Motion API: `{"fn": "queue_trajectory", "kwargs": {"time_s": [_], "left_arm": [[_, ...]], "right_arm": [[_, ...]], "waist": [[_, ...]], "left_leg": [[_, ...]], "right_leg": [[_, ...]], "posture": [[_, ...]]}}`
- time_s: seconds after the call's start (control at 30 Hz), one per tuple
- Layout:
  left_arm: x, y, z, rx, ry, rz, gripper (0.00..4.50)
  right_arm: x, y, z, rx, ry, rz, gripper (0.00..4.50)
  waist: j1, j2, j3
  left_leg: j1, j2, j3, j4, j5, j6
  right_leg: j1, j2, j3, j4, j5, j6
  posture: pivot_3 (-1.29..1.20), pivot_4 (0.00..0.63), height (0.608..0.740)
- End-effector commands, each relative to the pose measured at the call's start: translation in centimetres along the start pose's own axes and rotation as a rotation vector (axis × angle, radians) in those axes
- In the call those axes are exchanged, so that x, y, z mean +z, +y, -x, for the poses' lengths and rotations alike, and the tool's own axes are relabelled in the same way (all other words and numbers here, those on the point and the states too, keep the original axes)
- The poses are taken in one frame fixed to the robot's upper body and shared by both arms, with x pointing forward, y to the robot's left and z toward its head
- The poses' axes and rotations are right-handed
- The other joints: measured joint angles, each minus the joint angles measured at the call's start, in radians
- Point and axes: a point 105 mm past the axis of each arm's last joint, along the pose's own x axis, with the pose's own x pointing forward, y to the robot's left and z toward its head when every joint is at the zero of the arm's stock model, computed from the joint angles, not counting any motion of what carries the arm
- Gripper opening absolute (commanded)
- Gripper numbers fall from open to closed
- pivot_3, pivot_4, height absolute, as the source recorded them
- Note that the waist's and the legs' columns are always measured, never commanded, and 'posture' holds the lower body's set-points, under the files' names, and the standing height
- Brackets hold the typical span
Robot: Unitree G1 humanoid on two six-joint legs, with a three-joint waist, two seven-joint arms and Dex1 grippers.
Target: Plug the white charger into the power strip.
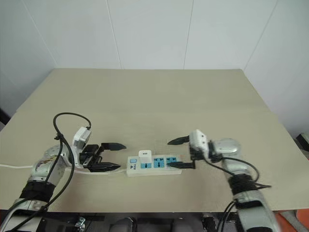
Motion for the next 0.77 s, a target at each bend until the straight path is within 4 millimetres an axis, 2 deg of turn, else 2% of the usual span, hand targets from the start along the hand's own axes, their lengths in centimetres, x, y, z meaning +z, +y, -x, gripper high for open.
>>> {"fn": "queue_trajectory", "kwargs": {"time_s": [0.03,0.13,0.23,0.37,0.5,0.77], "left_arm": [[-0.2,-0.1,2.1,0.042,0.113,-0.044,4.48],[-0.8,-0.8,3.8,0.066,0.215,-0.055,4.48],[-0.3,-1.4,4.5,0.075,0.213,-0.055,4.48],[-0.2,-1.7,4.6,0.079,0.206,-0.058,4.48],[-0.7,-1.9,3.9,0.075,0.198,-0.056,4.48],[-0.6,-1.4,4.0,0.088,0.204,-0.068,4.48]], "right_arm": [[1.9,0.0,3.0,0.0,0.058,0.026,4.5],[2.4,0.6,5.8,-0.016,0.167,-0.002,4.5],[2.7,1.4,7.5,-0.042,0.219,-0.023,4.5],[2.7,1.9,8.0,-0.081,0.234,-0.041,4.5],[2.4,2.3,8.0,-0.1,0.256,-0.057,4.5],[2.7,3.0,7.7,-0.126,0.248,-0.045,4.5]], "waist": [[-0.002,0.0,0.0],[-0.006,0.0,0.0],[-0.002,0.001,0.002],[0.001,0.0,0.002],[0.0,0.001,0.002],[0.0,0.0,0.002]], "left_leg": [[0.001,0.0,0.0,-0.001,0.0,0.0],[0.001,0.001,0.0,-0.003,-0.002,0.003],[0.001,0.001,0.002,-0.002,-0.003,0.003],[0.001,0.001,0.002,0.0,-0.003,0.003],[0.002,0.001,0.002,0.003,-0.003,0.001],[0.002,0.001,0.002,0.003,-0.003,0.002]], "right_leg": [[0.0,0.0,0.0,-0.001,0.0,0.0],[-0.001,0.001,0.0,-0.002,-0.001,-0.001],[0.0,0.0,0.0,-0.003,-0.002,-0.001],[0.0,0.0,0.0,-0.002,-0.002,0.0],[0.001,0.0,0.001,-0.001,-0.004,0.007],[0.001,0.0,0.001,0.0,-0.001,0.003]], "posture": [[0.0,0.15,0.74],[0.0,0.15,0.74],[0.0,0.15,0.74],[0.0,0.15,0.74],[0.0,0.15,0.74],[0.0,0.15,0.74]]}}
